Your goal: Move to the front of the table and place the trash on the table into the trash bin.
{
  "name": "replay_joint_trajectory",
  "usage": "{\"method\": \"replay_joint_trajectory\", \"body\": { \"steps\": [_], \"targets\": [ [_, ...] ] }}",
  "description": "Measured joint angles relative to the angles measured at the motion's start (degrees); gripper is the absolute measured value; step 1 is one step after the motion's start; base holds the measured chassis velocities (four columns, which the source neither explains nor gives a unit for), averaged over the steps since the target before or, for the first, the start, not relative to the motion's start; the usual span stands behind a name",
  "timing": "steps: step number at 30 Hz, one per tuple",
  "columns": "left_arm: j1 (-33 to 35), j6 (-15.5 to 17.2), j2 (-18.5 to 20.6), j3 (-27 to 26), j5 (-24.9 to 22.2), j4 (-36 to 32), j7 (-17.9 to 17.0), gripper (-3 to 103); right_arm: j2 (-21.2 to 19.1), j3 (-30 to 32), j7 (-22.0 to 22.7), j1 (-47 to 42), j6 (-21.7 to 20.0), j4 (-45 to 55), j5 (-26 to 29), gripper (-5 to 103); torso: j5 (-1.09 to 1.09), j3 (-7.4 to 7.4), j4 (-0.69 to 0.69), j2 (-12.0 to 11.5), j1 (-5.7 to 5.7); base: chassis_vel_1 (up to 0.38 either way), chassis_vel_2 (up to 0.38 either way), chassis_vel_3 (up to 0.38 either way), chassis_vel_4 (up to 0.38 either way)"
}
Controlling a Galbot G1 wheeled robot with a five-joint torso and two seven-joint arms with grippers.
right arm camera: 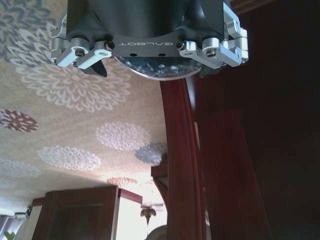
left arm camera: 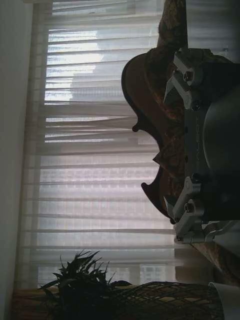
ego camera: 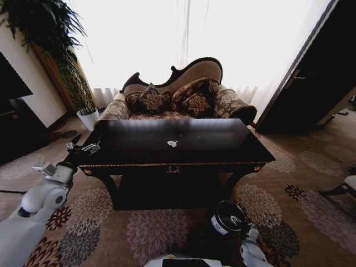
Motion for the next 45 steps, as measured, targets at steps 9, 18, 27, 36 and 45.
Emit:
{"method": "replay_joint_trajectory", "body": {
  "steps": [9, 18, 27, 36, 45],
  "targets": [
    [0.0, 0.0, 0.0, 0.0, 0.0, 0.0, 0.0, 100, 3.7, 5.0, 0.9, -14.9, -3.9, 23.9, 2.7, 100, -0.02, 0.0, 0.01, 0.0, 0.0, 0.0, 0.0, 0.0, 0.0],
    [0.0, 0.0, 0.0, 0.0, 0.0, 0.0, 0.0, 100, 5.8, 8.0, 1.9, -26.5, -3.7, 41.0, 3.6, 100, -0.01, 0.0, 0.0, 0.0, -0.01, 0.0, 0.0, 0.0, 0.0],
    [0.0, 0.0, 0.0, 0.0, 0.0, 0.0, 0.0, 100, 8.1, 10.6, 4.8, -33.9, -5.8, 58.8, 5.1, 100, -0.01, 0.0, 0.01, 0.0, -0.01, 0.0, 0.0, 0.0, 0.0],
    [0.0, 0.0, 0.0, 0.0, 0.0, 0.0, 0.0, 100, 5.5, 13.7, 6.4, -34.6, -10.8, 73.7, 8.8, 100, -0.01, 0.0, 0.01, 0.0, 0.0, 0.0, 0.0, 0.0, 0.0],
    [0.0, 0.0, 0.0, 0.0, 0.0, 0.0, 0.0, 100, -3.8, 9.8, 15.1, -23.4, -23.5, 77.9, 14.4, 100, 0.0, 0.0, 0.01, 0.0, 0.0, 0.0, 0.0, 0.0, 0.0]
  ]
}}
